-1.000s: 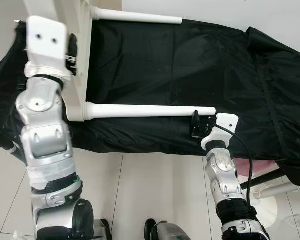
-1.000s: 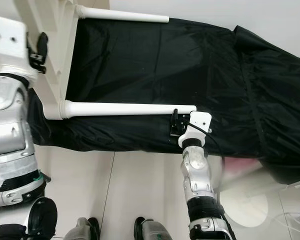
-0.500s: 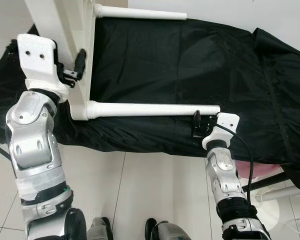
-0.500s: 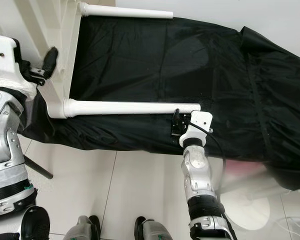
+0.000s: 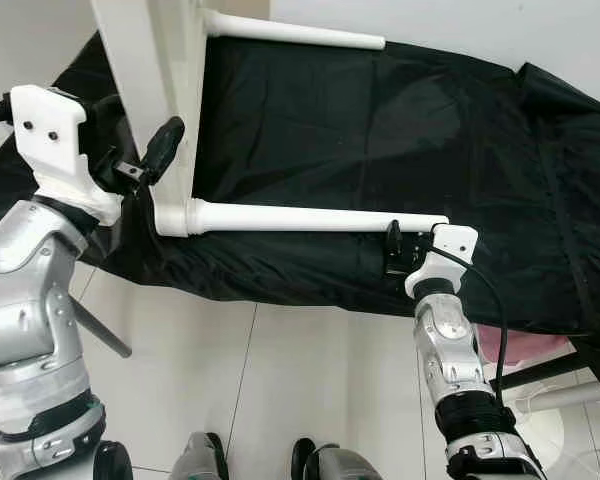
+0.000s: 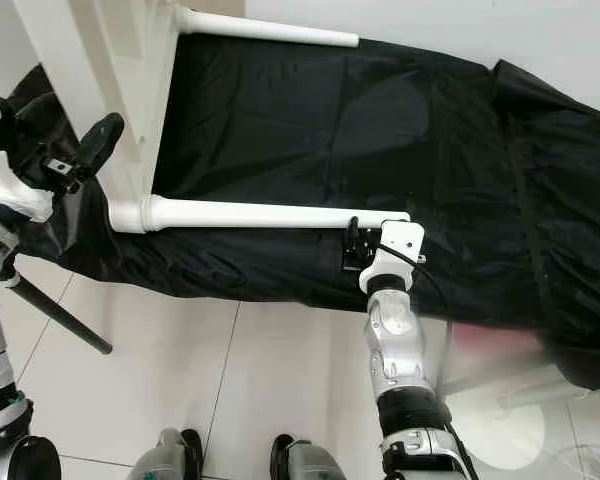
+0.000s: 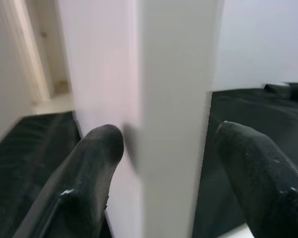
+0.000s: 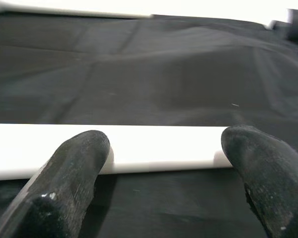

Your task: Building children table

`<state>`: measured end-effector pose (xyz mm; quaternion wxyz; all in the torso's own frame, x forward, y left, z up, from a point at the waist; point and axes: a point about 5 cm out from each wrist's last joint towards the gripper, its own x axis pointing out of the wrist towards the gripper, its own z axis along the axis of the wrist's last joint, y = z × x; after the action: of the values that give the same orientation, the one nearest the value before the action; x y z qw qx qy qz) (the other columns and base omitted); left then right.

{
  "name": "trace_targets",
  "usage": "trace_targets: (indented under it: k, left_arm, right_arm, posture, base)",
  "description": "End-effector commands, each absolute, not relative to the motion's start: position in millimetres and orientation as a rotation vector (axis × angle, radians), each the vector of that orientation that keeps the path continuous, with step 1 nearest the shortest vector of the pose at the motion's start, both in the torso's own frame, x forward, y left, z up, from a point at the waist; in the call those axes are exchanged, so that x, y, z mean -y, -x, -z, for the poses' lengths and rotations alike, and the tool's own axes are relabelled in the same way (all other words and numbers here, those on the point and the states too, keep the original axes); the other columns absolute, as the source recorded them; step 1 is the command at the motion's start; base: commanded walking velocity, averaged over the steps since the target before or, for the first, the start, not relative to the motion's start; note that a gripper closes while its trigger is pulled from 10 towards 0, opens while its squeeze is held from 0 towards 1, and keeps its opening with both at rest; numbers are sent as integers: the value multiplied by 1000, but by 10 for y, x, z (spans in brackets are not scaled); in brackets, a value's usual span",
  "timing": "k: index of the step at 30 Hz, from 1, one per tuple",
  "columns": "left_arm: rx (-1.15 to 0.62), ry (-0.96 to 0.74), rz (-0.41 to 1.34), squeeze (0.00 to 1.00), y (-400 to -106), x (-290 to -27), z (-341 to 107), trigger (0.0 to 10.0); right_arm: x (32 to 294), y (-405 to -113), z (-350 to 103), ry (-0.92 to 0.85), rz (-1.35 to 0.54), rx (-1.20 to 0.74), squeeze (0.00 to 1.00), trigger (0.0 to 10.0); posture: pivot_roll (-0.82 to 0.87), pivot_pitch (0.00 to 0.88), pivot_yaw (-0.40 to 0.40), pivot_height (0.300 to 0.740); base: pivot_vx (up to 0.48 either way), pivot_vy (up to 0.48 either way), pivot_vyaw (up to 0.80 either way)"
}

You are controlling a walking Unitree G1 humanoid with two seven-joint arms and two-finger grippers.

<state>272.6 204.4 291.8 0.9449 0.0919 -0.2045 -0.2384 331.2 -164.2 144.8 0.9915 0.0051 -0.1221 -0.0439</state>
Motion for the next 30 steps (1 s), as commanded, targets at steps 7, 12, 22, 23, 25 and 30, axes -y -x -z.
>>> trace_targets:
  k: [7,12,22,23,25,30]
  left_arm:
    - [310,-203,738,0,-2484,-2139,-2803,10000]
    - [235,-147,766,0,-2393,-2299,-2660,10000]
    - [9,-143,879,0,-2328,-2053,-2128,10000]
    - [9,-143,879,0,-2328,-2053,-2128,10000]
    - [-26,-132,890,0,-2336,-1991,-2016,10000]
    - [-101,-194,920,0,-2328,-1845,-1807,10000]
  right_arm:
    - [1684,-3355,-1452,6,77,246,0,10000]
    - [1712,-3377,-1524,16,68,285,0,10000]
    - [1847,-3492,-1683,39,62,321,0,10000]
    - [1847,-3492,-1683,39,62,321,0,10000]
    - [1889,-3538,-1723,13,56,312,0,10000]
    - [1962,-3661,-1738,19,9,227,0,10000]
  posture:
    - [108,175,-115,740]
    - [110,170,-121,740]
    - [103,161,-117,740]
    - [103,161,-117,740]
    - [97,160,-114,740]
    - [89,160,-106,740]
  base:
    - [0,0,0]
    - [0,0,0]
    - [0,0,0]
    - [0,0,0]
    - [0,0,0]
    - [0,0,0]
